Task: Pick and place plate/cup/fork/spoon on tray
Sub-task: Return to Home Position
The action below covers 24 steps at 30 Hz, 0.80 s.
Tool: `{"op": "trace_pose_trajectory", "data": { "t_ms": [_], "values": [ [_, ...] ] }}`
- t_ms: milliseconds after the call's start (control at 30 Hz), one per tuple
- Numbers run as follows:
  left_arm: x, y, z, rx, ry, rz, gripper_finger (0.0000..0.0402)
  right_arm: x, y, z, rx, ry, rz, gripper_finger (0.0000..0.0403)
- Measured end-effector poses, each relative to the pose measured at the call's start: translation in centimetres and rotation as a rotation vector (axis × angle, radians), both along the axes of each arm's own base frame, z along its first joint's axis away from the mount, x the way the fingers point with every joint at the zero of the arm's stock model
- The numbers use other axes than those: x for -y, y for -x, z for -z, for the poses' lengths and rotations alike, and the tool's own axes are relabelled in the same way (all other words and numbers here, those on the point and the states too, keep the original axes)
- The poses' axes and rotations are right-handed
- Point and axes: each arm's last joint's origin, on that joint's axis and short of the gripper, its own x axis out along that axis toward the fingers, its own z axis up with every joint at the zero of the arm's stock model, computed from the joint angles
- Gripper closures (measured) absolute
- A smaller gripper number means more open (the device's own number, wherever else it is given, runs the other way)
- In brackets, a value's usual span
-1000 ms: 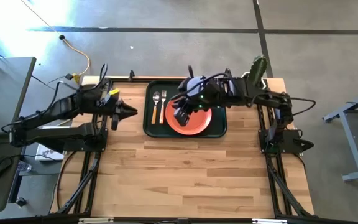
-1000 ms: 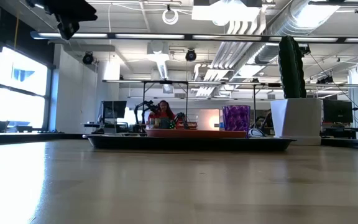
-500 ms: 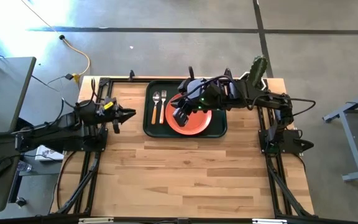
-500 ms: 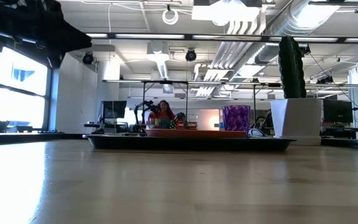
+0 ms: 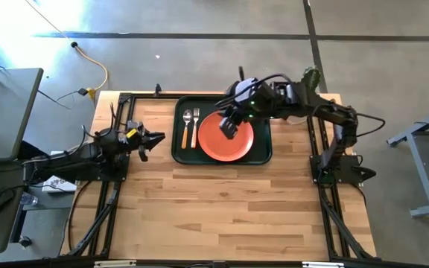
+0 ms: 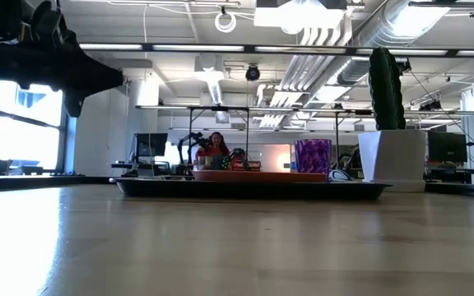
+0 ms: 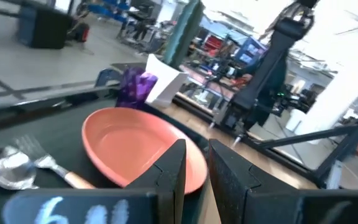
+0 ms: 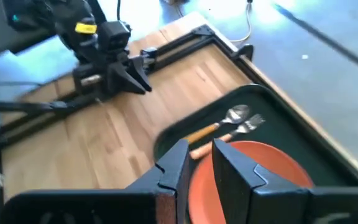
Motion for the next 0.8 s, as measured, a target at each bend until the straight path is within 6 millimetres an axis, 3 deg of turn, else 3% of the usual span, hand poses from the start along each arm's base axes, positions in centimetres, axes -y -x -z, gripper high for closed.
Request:
{"op": "trace_pose_trajectory", "data": {
  "t_ms": [200,433,800],
  "values": [
    [0.0,-0.1,1.5,-0.047,0.026,-0.002,0.0346,0.0,2.8,-0.8,-0.088,0.065,-0.032,0.0339],
    [0.0,-0.1,1.7,-0.085,-0.015,0.0,0.0346,0.2,6.6,-1.8,-0.195,0.148,-0.018,0.0339],
    [0.2,-0.2,1.9,-0.113,-0.061,0.093,0.0346,0.1,13.5,-4.4,-0.185,0.22,0.032,0.0339]
  ]
}}
